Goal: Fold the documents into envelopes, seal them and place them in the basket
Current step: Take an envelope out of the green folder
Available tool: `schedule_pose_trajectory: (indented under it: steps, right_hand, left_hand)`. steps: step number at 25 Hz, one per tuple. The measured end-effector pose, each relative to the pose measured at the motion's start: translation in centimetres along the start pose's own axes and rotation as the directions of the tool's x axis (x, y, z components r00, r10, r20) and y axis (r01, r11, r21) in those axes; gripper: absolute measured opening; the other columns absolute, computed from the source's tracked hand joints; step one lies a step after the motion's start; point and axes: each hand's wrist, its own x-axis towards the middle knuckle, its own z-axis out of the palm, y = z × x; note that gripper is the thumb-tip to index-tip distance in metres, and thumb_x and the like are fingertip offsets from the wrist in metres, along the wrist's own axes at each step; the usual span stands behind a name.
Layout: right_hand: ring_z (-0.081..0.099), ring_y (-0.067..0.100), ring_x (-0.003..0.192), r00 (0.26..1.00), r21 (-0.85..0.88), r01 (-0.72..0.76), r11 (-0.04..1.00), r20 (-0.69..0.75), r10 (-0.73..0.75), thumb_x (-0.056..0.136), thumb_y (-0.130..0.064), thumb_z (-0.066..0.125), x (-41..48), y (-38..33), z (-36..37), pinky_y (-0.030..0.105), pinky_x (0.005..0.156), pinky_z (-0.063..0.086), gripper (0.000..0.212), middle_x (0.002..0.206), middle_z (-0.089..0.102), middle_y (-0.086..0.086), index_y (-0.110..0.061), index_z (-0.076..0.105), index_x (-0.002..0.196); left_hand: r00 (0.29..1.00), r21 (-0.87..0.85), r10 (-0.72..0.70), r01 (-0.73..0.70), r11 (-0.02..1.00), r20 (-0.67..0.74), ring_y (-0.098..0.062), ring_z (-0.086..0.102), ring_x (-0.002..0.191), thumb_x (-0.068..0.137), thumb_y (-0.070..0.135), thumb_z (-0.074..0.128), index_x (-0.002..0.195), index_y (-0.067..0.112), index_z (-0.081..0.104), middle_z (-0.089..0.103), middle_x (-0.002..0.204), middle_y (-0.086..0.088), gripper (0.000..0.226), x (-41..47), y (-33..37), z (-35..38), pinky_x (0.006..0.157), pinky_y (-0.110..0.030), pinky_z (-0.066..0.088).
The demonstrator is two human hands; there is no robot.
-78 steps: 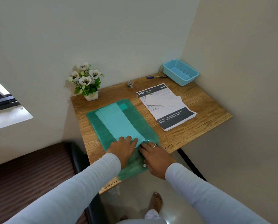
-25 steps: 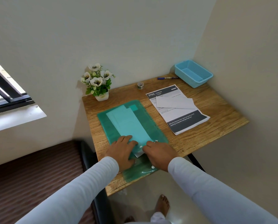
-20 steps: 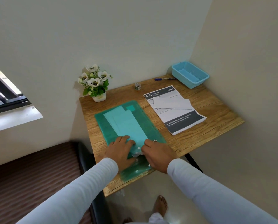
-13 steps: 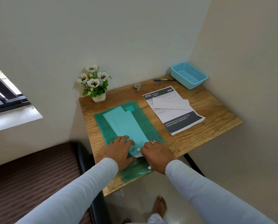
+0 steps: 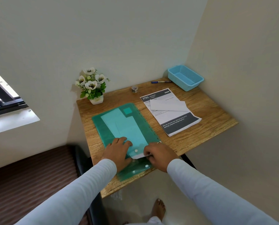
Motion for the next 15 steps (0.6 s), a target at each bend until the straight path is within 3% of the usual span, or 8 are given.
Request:
schedule_pose_trajectory:
  steps: [6, 10, 15]
  right_hand:
    - [0.063, 0.014, 0.092, 0.99, 0.295, -0.099, 0.95, 0.128, 0.063, 0.095, -0.031, 0.069, 0.9, -0.3, -3.6, 0.031, 0.079, 0.053, 0.014, 0.099, 0.071, -0.007, -0.027, 0.076, 0.105]
    - [0.065, 0.014, 0.094, 0.995, 0.435, -0.091, 0.896, 0.082, 0.061, 0.09, -0.023, 0.077, 0.8, -0.7, -7.1, 0.033, 0.083, 0.056, 0.008, 0.098, 0.072, -0.004, -0.021, 0.079, 0.097]
    - [0.066, 0.013, 0.089, 0.998, 0.578, -0.068, 0.813, 0.03, 0.062, 0.089, -0.018, 0.077, 0.1, -1.1, -10.6, 0.026, 0.069, 0.055, 0.008, 0.094, 0.071, -0.003, -0.015, 0.077, 0.096]
  left_hand:
    - [1.0, -0.002, -0.003, 0.003, 1.0, 0.024, -0.026, 0.035, 0.142, 0.088, 0.06, 0.064, 0.14, 0.035, 0.043, 0.034, 0.157, 0.002, 0.061, 0.1, -0.1, 0.0, 0.115, -0.045, 0.038]
    - [1.0, 0.008, 0.004, -0.005, 1.0, 0.014, -0.026, 0.038, 0.138, 0.088, 0.057, 0.065, 0.144, 0.029, 0.042, 0.037, 0.154, 0.002, 0.067, 0.1, -0.2, -0.1, 0.112, -0.043, 0.041]
    - [0.999, 0.025, 0.01, -0.011, 1.0, 0.036, -0.027, 0.038, 0.138, 0.087, 0.059, 0.065, 0.146, 0.03, 0.04, 0.036, 0.155, 0.002, 0.071, 0.3, -0.1, -0.3, 0.111, -0.044, 0.042]
